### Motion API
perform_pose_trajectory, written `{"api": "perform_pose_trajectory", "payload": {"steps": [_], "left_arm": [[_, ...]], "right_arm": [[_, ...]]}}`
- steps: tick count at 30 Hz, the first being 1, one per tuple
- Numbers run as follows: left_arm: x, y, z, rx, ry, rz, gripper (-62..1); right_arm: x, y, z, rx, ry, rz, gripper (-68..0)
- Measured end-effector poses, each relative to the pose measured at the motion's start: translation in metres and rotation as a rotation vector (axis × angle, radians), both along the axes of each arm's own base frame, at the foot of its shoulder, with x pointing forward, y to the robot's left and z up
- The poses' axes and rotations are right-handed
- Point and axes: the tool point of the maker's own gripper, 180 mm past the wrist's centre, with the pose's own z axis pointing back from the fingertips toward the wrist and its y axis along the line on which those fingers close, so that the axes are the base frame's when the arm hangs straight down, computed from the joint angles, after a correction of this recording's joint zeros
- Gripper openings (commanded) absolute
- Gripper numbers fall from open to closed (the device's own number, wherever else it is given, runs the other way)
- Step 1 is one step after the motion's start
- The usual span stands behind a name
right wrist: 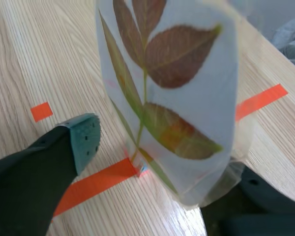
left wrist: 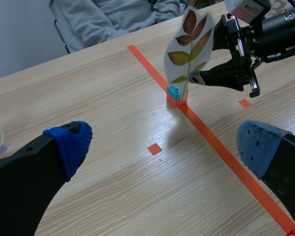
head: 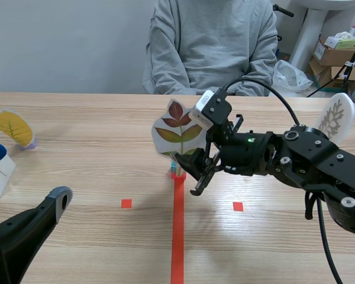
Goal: Do the leaf sorting experiment
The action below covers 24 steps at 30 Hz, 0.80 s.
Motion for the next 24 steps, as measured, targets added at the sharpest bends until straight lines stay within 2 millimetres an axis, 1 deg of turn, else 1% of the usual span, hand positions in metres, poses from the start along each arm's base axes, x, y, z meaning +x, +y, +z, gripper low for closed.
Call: {"api": "perform_pose_trajectory", "payload": {"steps": [7,13,21,24], "left_arm": [[0.000,0.000,0.000,0.000,0.000,0.000,1.4],[0.000,0.000,0.000,0.000,0.000,0.000,1.4],[0.000,0.000,0.000,0.000,0.000,0.000,1.4],[0.000,0.000,0.000,0.000,0.000,0.000,1.4]], "right_arm": [[0.000,0.001,0.003,0.016,-0.009,0.003,-53.0],[0.000,0.001,0.003,0.016,-0.009,0.003,-66.2],[0.000,0.000,0.003,0.015,-0.010,0.002,-66.0],[-0.001,-0.006,0.012,0.065,-0.006,-0.014,-66.0]]}}
